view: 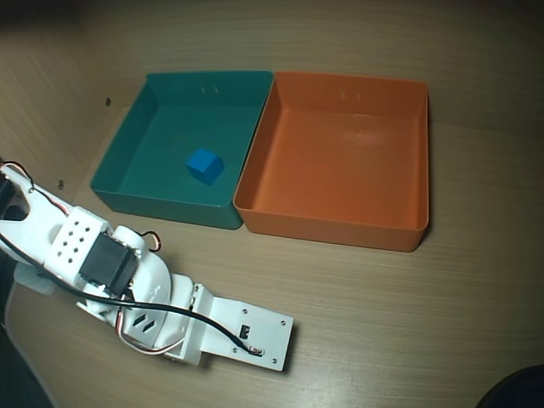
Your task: Grasp a cube and put it in the box.
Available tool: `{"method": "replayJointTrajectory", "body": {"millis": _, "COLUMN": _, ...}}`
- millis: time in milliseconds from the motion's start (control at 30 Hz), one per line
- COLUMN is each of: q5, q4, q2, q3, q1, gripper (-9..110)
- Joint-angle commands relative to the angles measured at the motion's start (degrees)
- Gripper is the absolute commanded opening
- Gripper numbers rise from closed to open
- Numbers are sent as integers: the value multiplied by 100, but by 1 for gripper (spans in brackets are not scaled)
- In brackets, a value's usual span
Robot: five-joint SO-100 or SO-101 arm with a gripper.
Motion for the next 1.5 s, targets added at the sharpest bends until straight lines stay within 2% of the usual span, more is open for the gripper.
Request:
{"method": "replayJointTrajectory", "body": {"millis": 0, "q5": 62, "q4": -70, "q2": 800, "q3": -88, "q1": 18, "gripper": -5}}
{"method": "replayJointTrajectory", "body": {"millis": 367, "q5": -9, "q4": -79, "q2": 2821, "q3": -88, "q1": -105, "gripper": -6}}
{"method": "replayJointTrajectory", "body": {"millis": 633, "q5": 53, "q4": -79, "q2": 3234, "q3": -158, "q1": -923, "gripper": -6}}
{"method": "replayJointTrajectory", "body": {"millis": 1033, "q5": 97, "q4": 18, "q2": 2127, "q3": -2241, "q1": -1723, "gripper": -6}}
{"method": "replayJointTrajectory", "body": {"millis": 1467, "q5": 923, "q4": 18, "q2": -246, "q3": -4025, "q1": -2698, "gripper": -6}}
